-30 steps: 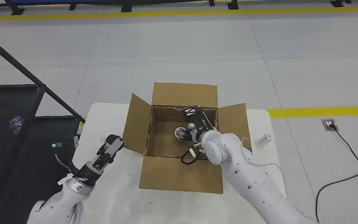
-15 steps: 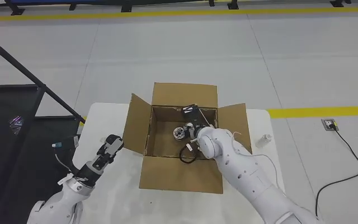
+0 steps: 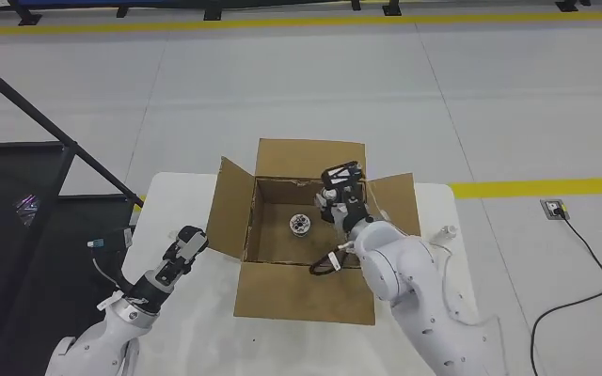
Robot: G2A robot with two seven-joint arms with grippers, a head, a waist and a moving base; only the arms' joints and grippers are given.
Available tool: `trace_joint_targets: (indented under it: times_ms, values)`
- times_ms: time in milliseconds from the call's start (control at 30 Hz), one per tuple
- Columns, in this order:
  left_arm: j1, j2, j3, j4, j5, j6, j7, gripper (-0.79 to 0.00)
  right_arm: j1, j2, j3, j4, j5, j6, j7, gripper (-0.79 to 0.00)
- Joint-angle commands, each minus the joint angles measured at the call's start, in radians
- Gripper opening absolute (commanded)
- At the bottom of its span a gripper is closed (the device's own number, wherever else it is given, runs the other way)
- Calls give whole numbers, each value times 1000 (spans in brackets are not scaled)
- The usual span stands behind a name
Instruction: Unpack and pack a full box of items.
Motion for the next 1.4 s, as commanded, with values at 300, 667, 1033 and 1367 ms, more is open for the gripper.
trace_joint_targets:
  times_ms: [300,667,1033,1367]
  values:
    - [0,0,0,0,0,0,0,0,-393,42,312,-483,-144,81,-13,-785]
    - [0,0,0,0,0,0,0,0,-688,48,577,-449,-11,107,-105,-785]
    - [0,0,0,0,0,0,0,0,-610,47,582,-140,108,59,-147,-785]
    - [0,0,0,0,0,0,0,0,-526,46,536,32,69,88,-153,-785]
